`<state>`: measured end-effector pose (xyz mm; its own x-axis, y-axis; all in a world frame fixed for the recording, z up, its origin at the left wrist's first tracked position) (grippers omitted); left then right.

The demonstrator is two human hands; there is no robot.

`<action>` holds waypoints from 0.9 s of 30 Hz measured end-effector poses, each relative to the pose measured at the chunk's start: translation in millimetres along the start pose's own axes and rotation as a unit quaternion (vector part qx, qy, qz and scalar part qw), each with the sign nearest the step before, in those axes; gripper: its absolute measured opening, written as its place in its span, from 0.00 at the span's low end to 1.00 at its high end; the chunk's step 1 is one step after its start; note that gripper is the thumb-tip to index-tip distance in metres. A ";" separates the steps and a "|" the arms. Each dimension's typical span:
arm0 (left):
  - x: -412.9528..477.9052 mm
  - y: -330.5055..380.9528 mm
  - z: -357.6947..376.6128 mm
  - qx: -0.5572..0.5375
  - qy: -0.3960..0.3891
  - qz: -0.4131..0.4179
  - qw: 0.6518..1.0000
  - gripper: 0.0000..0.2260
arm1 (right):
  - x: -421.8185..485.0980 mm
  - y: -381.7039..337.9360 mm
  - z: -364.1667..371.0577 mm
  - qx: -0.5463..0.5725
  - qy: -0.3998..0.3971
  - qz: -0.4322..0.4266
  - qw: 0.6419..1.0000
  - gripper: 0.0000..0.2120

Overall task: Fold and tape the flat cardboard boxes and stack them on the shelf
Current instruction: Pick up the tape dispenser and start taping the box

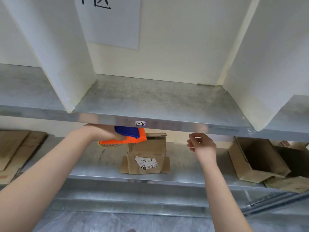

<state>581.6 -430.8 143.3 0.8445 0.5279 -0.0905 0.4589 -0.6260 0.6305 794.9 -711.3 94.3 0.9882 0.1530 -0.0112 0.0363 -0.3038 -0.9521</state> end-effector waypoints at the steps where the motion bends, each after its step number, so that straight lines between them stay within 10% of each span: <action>1: 2.6 0.9 2.8 0.009 -0.001 0.005 1.000 0.11 | 0.5 1.0 1.7 -0.002 -0.003 -0.003 1.000 0.04; 27: 0.7 -31.3 16.0 0.043 -0.014 -0.072 0.996 0.17 | 18.9 98.0 100.0 -0.013 -0.082 0.099 0.992 0.04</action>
<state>572.3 -420.0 111.2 0.7754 0.5997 -0.1977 0.5966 -0.5933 0.5404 802.3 -644.2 -29.8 0.9390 0.2374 -0.2487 -0.1503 -0.3672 -0.9179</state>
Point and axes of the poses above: each hand's wrist, its own x-axis towards the middle knuckle, its own z-axis out of the palm, y = z × x, the point moved 4 cm from there along x, towards the middle knuckle, and after that the axes turned 9 degrees about y, right-handed, at the moved point
